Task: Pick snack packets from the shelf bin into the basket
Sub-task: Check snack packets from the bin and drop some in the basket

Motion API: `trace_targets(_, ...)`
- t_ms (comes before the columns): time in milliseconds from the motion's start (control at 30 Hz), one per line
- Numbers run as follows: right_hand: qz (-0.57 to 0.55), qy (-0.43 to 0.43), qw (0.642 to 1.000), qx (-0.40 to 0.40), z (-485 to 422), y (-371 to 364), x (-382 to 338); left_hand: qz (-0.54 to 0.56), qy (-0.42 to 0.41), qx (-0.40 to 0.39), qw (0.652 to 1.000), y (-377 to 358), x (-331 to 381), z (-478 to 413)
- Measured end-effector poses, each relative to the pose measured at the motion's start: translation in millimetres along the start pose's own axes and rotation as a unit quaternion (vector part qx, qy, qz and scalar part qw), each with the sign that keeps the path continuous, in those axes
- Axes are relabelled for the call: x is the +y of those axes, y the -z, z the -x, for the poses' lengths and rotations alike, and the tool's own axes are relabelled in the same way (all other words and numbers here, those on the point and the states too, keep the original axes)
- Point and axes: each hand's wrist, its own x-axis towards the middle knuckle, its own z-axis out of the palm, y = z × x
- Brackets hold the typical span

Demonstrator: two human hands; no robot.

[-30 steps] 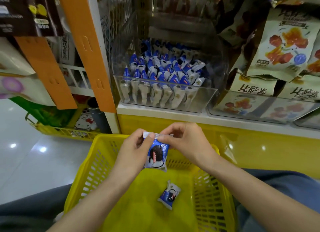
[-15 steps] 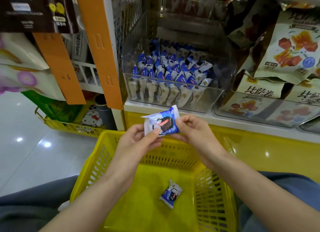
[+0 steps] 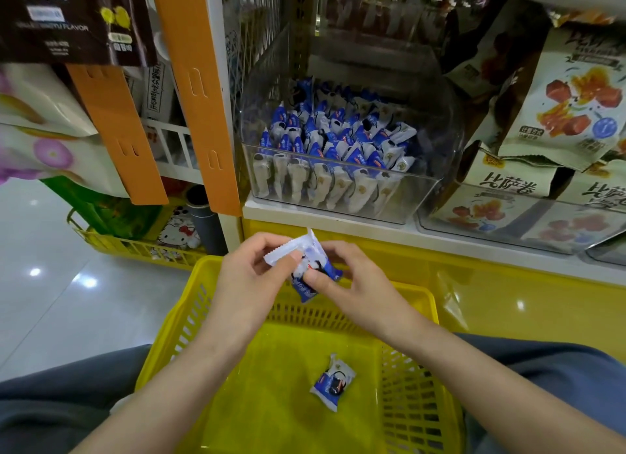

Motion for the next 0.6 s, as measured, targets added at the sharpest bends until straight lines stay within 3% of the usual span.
trace_targets(100,-0.019,0.022,0.999,0.027,-2.6,2.7,-0.4,-0.013,-0.025,-0.021,0.999,-2.1,2.0,2.4)
trace_targets(233,-0.084,-0.035,0.996,-0.004,-2.4,1.1,-0.4,0.056,0.02,-0.013,0.998,-3.4,2.0,4.5)
trace_targets(300,-0.088,-0.019,0.996,-0.002,-0.6,-1.0,-0.1,0.062,0.025,-0.009,0.998,-3.1,2.5,4.3)
trace_targets(433,-0.068,0.062,0.995,0.04,2.3,1.1,-2.9,-0.008,-0.019,-0.037,0.999,-3.8,6.2,5.9)
trace_targets(600,-0.038,0.072,0.993,0.081,2.7,4.0,-2.8,-0.069,-0.021,-0.052,0.996,-5.6,2.8,6.3)
